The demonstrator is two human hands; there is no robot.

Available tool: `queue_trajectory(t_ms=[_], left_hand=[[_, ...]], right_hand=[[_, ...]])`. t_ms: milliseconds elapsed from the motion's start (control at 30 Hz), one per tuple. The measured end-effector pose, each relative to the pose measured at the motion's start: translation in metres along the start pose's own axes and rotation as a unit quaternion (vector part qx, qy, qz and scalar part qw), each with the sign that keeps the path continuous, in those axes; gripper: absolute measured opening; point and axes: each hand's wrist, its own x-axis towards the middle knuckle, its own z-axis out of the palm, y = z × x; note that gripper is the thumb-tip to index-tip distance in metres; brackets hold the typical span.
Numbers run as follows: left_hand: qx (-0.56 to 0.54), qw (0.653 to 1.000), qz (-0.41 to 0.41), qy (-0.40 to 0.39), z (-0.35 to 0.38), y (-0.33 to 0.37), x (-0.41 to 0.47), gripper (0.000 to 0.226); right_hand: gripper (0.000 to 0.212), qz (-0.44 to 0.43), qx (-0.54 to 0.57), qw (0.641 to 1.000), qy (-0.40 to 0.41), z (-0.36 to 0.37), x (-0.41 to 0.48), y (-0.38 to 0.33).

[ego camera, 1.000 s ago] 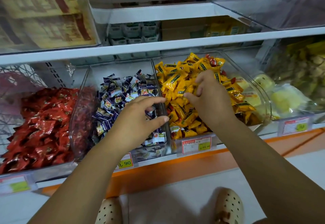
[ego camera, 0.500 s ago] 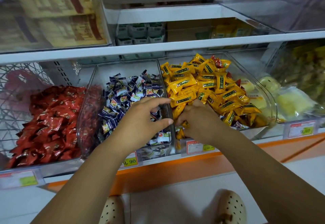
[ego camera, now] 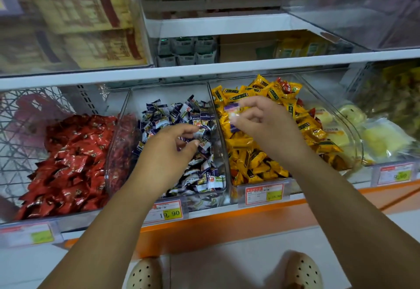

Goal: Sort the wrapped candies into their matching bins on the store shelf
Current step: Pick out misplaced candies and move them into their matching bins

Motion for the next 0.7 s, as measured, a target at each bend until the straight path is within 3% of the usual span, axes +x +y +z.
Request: queue_trajectory(t_ms=[100, 200, 400, 567, 700], left_hand=[[-0.025, 0.999, -0.018, 0.038, -0.007, -0.004, 0.000, 0.024], [-0.041, 0.998, -0.015, 0.044, -0.010, -0.003, -0.001, 0.021], [-0.011, 0.998, 0.055, -0.033, 0.011, 0.016, -0.003, 0.025], [0.057, 0.994, 0.094, -0.026, 0.032, 0.025, -0.001, 0.037], [0.097, 0.985, 0.134, 0.040, 0.040, 0.031, 0.002, 0.036]], right_hand=[[0.037, -0.005, 0.023, 1.000, -0.017, 0.013, 0.004, -0.005], [0.021, 0.041, -0.055, 0.997, -0.026, -0.013, 0.005, 0.002], [0.011, 0.138, -0.227, 0.962, -0.070, -0.082, -0.021, 0.037], [0.008, 0.144, -0.275, 0.946, -0.092, -0.088, -0.037, 0.054], [0.027, 0.077, -0.336, 0.935, -0.085, -0.063, -0.035, 0.069]])
